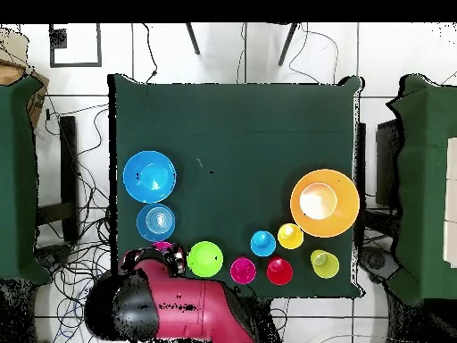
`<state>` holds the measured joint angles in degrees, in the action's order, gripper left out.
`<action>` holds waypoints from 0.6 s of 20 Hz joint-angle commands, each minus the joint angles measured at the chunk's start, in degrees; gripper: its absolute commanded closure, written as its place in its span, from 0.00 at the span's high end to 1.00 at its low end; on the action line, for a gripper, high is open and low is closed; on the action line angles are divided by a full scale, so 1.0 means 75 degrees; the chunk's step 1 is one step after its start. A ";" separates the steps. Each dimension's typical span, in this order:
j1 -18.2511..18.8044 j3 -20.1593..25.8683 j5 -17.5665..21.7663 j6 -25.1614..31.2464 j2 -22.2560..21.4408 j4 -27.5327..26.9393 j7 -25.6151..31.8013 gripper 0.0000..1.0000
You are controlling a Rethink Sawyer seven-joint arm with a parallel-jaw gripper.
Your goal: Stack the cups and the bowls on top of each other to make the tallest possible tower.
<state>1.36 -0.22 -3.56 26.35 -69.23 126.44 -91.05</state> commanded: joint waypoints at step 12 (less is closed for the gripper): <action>0.0274 -0.0028 0.0314 -0.0760 0.2600 -0.1265 -0.1048 1.00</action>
<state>1.96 -1.01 -3.59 21.85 -57.50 121.69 -91.62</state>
